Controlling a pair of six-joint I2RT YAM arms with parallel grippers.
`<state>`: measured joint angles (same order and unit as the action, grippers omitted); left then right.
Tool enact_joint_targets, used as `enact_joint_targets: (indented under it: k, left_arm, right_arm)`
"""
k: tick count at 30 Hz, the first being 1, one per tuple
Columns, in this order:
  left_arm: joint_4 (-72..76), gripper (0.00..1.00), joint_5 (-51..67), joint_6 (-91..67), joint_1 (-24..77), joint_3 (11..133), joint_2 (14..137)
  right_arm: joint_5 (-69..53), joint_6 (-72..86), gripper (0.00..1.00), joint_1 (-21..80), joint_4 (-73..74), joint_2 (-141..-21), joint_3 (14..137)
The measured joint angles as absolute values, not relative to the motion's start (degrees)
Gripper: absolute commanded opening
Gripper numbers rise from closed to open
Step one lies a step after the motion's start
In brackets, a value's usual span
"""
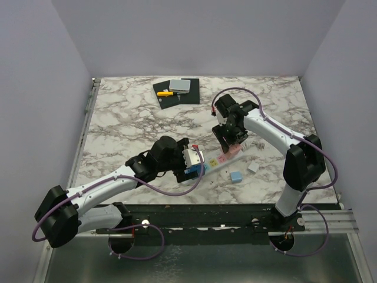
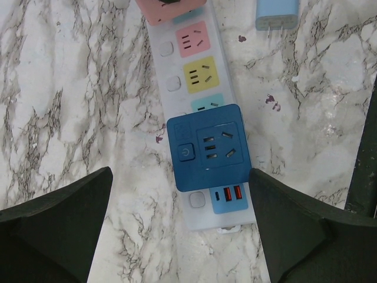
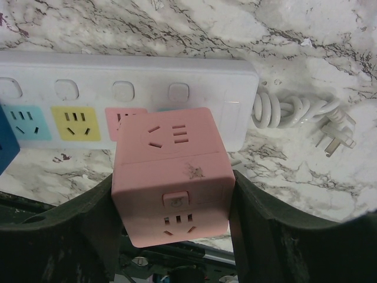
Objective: Insert the plug
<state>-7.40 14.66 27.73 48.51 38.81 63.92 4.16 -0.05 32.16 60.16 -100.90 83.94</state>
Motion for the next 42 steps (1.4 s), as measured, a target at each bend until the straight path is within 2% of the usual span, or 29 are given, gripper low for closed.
enact_joint_targets:
  k: [42]
  left_arm:
    - [-8.8,0.99,13.8,28.6,48.5,38.8,63.0]
  right_arm:
    - [6.6,-0.1,0.01,32.2,57.8,-101.1,80.5]
